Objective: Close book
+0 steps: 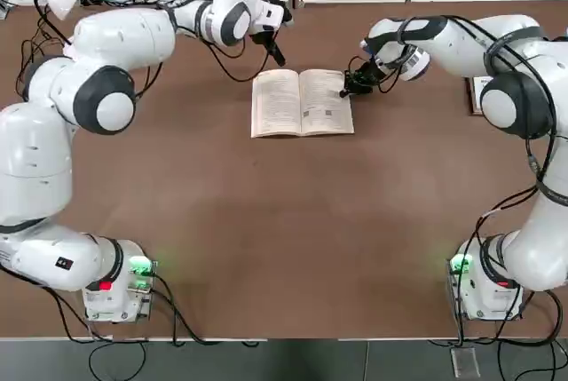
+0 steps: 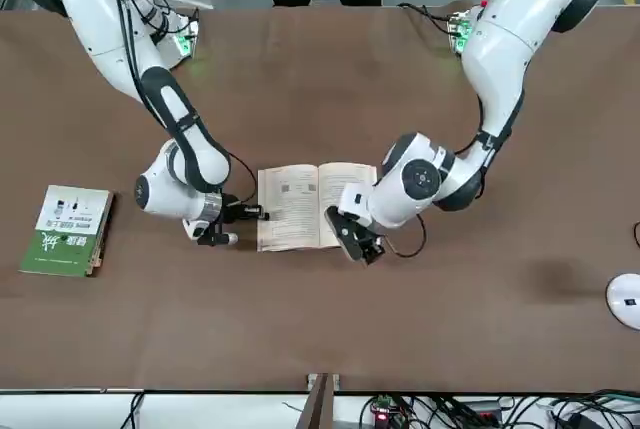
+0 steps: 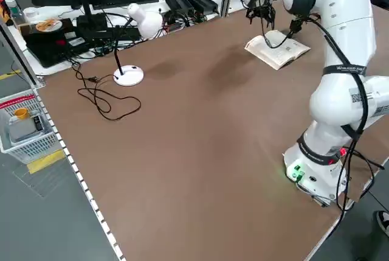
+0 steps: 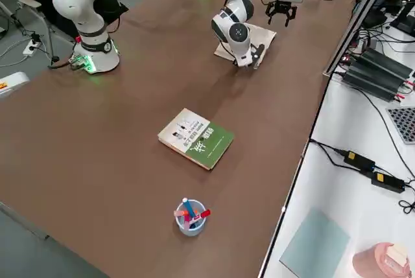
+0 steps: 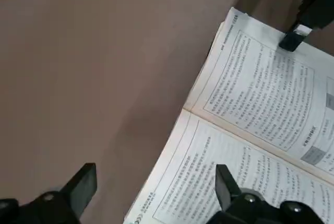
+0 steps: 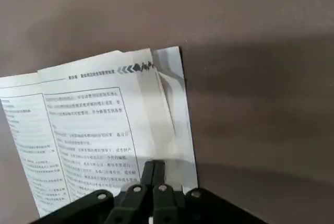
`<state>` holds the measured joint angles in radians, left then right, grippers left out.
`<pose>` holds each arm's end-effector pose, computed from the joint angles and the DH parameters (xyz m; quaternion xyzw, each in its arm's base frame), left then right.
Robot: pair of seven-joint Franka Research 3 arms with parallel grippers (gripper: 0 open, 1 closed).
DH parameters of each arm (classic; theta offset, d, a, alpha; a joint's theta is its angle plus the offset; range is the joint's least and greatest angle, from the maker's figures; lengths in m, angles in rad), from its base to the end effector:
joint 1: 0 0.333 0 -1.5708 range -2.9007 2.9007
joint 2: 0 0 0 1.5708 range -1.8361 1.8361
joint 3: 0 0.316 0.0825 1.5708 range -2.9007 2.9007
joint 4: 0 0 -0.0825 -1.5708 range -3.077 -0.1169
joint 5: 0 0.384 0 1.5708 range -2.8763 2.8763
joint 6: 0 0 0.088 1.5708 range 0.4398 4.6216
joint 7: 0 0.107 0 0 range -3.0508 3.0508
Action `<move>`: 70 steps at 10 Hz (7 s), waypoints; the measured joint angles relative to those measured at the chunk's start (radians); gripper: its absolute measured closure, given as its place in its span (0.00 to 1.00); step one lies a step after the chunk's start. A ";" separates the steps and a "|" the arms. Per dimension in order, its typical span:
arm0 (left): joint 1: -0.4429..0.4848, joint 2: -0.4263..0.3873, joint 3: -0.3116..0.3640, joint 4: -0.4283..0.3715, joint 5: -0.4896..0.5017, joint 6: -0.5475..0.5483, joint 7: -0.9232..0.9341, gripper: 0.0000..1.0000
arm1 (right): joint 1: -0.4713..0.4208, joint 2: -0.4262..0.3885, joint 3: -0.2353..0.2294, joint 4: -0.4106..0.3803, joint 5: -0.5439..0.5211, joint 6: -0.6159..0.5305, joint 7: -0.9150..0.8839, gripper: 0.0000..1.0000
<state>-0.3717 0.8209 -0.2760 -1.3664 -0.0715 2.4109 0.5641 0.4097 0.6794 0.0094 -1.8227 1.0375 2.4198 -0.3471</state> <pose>0.6349 -0.4171 0.2646 0.8512 -0.4955 0.1182 0.1261 0.5820 0.2634 0.1556 -0.9479 0.0343 0.0478 0.3131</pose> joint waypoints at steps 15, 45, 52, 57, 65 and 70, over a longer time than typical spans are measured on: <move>0.001 0.111 -0.003 0.058 -0.071 0.068 0.088 0.00 | 0.000 0.000 0.000 0.000 0.000 0.000 0.000 0.99; 0.048 0.184 -0.015 0.070 -0.509 -0.074 0.275 0.00 | 0.000 0.000 0.000 0.001 0.000 0.000 0.000 0.99; 0.080 0.184 -0.024 0.096 -0.510 -0.171 0.265 0.00 | 0.000 0.000 0.000 0.002 0.000 0.000 0.000 0.99; 0.114 0.182 -0.048 0.112 -0.512 -0.242 0.211 0.00 | 0.001 0.000 0.000 0.002 0.000 0.000 0.000 0.99; 0.174 0.178 -0.120 0.118 -0.540 -0.306 0.106 0.00 | 0.001 0.000 0.000 0.002 0.000 0.000 0.000 0.99; 0.181 0.175 -0.127 0.127 -0.566 -0.342 0.064 0.00 | 0.001 0.000 0.000 0.002 0.000 0.000 0.000 0.99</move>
<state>-0.1907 0.9954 -0.4029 -1.2397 -0.6376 2.0687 0.6279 0.4105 0.6795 0.0098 -1.8207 1.0376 2.4198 -0.3470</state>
